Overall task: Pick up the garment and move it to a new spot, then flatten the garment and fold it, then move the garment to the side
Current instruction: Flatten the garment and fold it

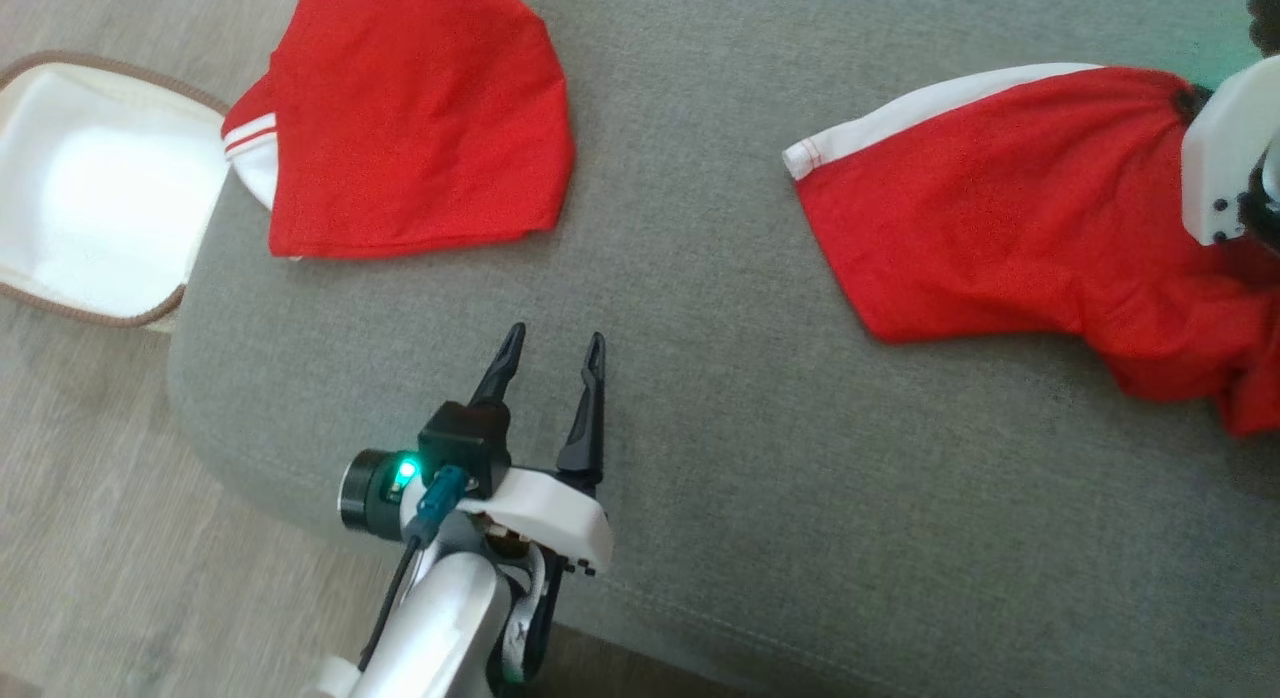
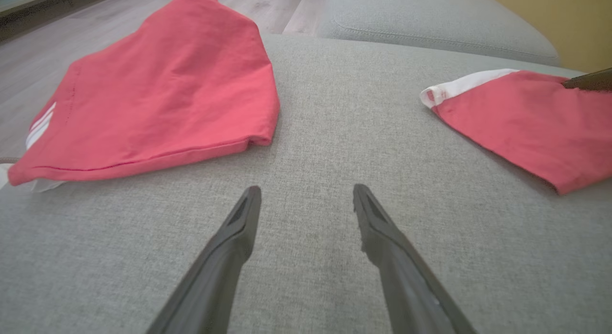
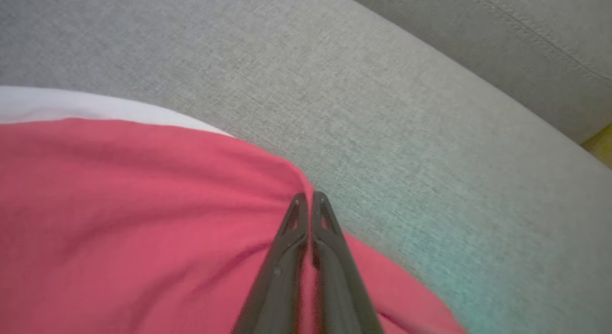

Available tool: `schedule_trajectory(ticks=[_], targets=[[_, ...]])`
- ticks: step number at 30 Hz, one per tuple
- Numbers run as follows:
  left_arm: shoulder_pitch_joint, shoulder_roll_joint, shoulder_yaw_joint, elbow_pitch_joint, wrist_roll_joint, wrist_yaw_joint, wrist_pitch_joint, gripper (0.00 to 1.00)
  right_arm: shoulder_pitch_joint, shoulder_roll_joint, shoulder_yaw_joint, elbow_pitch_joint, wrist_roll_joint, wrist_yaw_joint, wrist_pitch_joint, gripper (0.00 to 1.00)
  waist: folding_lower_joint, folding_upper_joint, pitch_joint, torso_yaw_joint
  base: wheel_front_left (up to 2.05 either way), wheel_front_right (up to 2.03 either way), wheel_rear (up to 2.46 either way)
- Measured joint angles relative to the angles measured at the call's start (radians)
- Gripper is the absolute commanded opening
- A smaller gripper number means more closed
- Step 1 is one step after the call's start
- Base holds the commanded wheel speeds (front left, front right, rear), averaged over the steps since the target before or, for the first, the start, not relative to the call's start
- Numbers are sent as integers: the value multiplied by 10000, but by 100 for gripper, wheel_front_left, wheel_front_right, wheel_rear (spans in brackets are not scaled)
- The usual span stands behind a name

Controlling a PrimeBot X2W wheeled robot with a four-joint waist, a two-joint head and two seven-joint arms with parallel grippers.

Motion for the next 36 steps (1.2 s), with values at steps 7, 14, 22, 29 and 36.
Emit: schedule_trajectory(ticks=[7, 14, 22, 29, 36], targets=[[3, -2, 194, 105, 2, -23, 0, 100, -212, 207, -418, 1185, -982, 0, -3873, 0, 1, 0, -449, -291, 0, 0, 0], [99, -2, 562, 247, 84, -105, 0, 100, -1597, 825, -1546, 982, -2894, 0, -5854, 0, 0, 0, -1182, -831, 0, 0, 0], [572, 2, 1174, 372, 251, -178, 0, 100, 1778, 1103, -4637, -2897, -5528, 0, -5921, 0, 0, 0, -1852, -1951, 0, 0, 0], [958, 6, 1411, 554, 355, -330, 0, 100, 7140, 2550, -6032, -3657, -6299, 0, -5908, 0, 0, 0, -2231, -2992, 0, 0, 0], [963, 6, 1599, 612, 458, -435, 0, 100, 8381, 3678, -7565, -4117, -6404, 0, -5908, 100, 0, 0, -2402, -3755, 0, 0, 0]])
